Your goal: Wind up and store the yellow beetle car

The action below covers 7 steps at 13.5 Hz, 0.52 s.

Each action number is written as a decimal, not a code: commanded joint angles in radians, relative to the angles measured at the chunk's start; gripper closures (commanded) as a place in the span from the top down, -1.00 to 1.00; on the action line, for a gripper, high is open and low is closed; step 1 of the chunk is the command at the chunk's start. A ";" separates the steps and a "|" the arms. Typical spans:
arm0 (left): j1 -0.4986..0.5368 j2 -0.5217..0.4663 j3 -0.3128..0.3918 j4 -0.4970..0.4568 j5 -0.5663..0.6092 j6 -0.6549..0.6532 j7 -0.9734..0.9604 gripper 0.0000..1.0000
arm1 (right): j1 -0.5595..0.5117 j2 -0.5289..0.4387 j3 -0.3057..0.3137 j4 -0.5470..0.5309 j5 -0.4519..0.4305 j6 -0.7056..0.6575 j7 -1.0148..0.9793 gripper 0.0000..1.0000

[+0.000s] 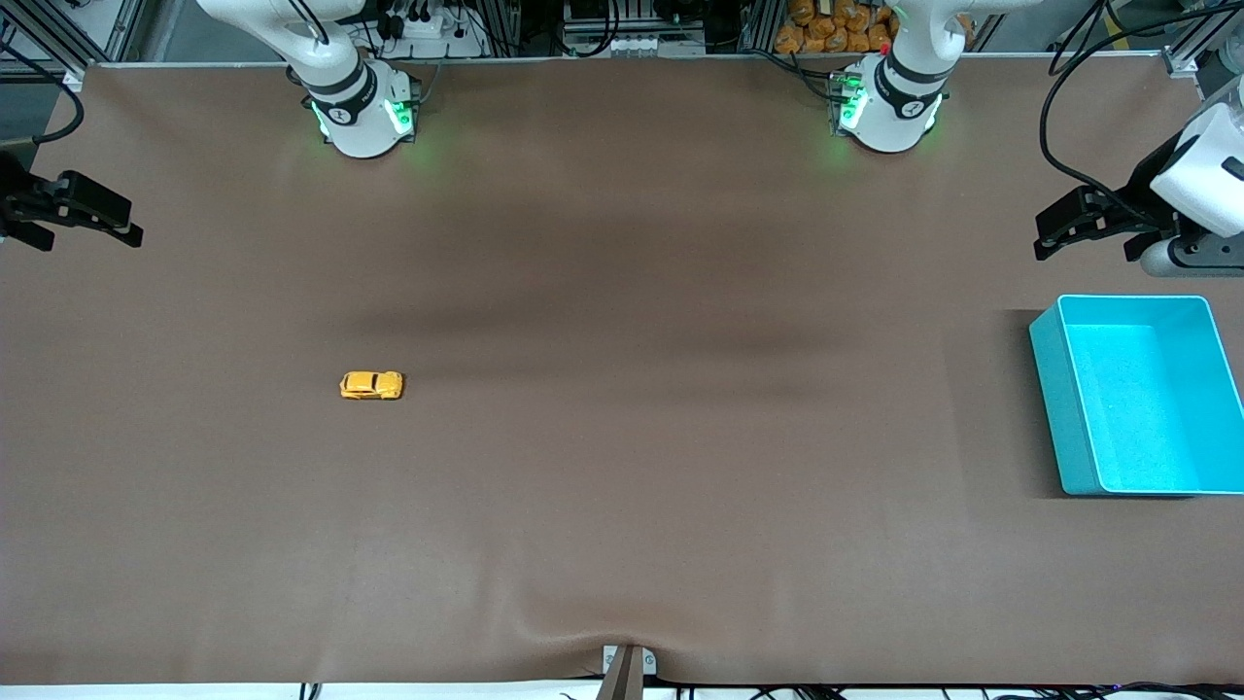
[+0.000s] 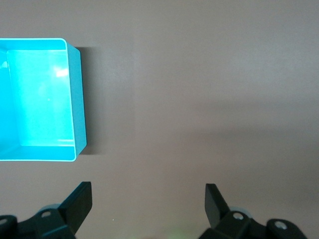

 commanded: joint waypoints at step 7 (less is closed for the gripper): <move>0.002 -0.003 -0.002 0.004 0.001 0.005 0.014 1.00 | 0.005 -0.001 0.001 -0.002 -0.010 -0.007 0.006 1.00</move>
